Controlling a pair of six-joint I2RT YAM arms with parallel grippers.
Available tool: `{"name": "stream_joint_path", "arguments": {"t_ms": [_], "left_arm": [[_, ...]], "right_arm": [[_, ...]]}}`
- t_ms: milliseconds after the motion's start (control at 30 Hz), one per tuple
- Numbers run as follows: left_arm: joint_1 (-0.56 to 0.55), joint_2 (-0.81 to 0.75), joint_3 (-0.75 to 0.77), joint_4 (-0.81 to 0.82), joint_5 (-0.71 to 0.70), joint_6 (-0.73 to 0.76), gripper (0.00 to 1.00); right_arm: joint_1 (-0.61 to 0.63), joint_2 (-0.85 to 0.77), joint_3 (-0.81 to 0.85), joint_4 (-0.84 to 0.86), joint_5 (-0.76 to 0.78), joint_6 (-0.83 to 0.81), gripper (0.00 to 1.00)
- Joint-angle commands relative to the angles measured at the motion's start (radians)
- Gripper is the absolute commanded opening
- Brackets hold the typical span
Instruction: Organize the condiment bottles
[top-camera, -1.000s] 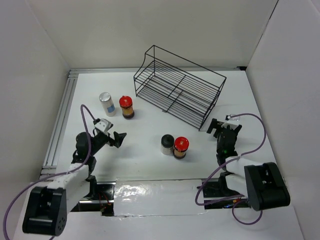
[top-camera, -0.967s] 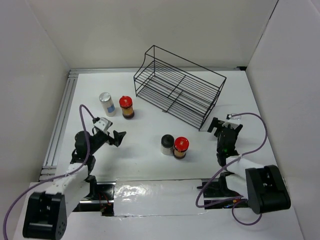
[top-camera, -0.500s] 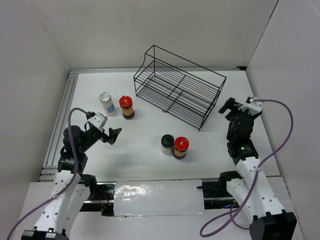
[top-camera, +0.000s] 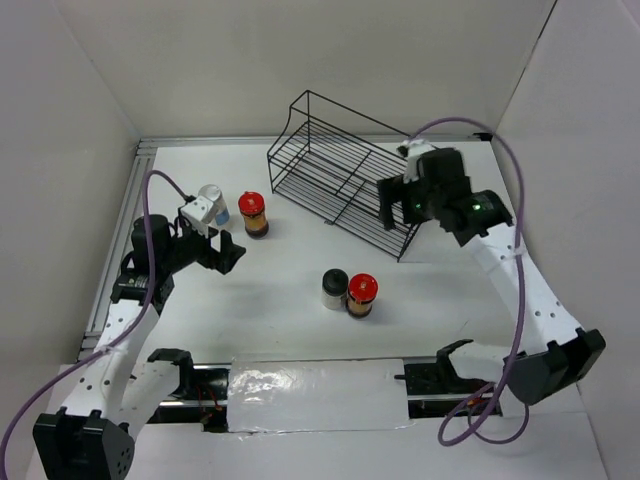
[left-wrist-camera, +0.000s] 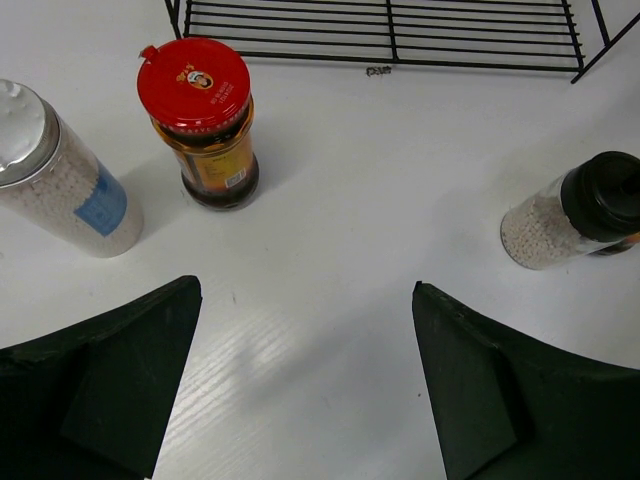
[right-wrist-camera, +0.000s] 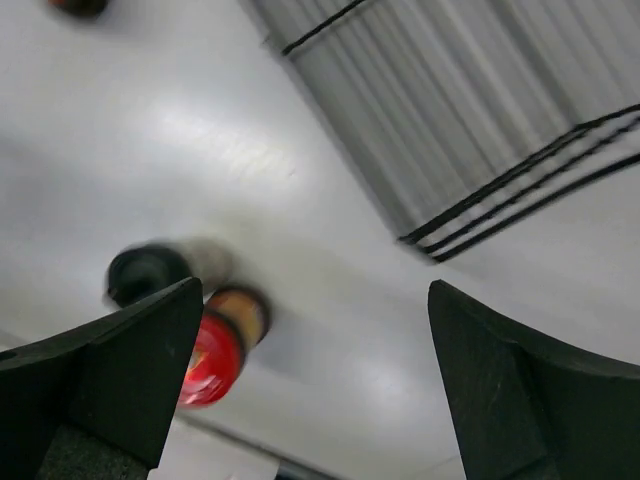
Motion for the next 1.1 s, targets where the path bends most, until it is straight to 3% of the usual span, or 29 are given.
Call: {"name": "stream_joint_path", "arguments": {"t_ms": [0,33,133,300,367,467,567,900,1067], "left_arm": [[0.000,-0.020,0.032,-0.013,-0.019,0.000,0.99],[0.001,-0.024,0.033,-0.018,-0.019,0.000,0.99],[0.000,-0.043,0.041,-0.043,-0.003,0.008,0.99],[-0.003,-0.079,0.050,-0.079,0.020,0.031,0.99],[-0.003,-0.092,0.052,-0.084,0.021,0.038,0.99],[-0.005,-0.105,0.052,-0.087,0.024,0.037,0.99],[-0.003,-0.113,0.058,-0.099,0.043,0.051,0.99],[-0.003,-0.139,0.049,-0.102,0.020,0.060,0.99],[-0.005,-0.138,0.046,-0.110,0.014,0.063,0.99]], "right_arm": [[0.192,-0.038,0.006,-0.277,0.043,0.121,1.00],[0.304,-0.044,-0.021,-0.284,0.075,0.165,1.00],[0.487,-0.047,-0.058,-0.295,0.166,0.313,1.00],[0.664,-0.015,-0.095,-0.393,0.354,0.572,1.00],[0.683,-0.013,-0.135,-0.421,0.397,0.665,1.00],[0.674,-0.050,-0.207,-0.316,0.370,0.685,1.00],[0.633,-0.056,-0.270,-0.199,0.321,0.641,1.00],[0.579,0.002,-0.353,-0.039,0.256,0.549,1.00],[0.569,0.025,-0.362,-0.005,0.255,0.532,0.89]]}}
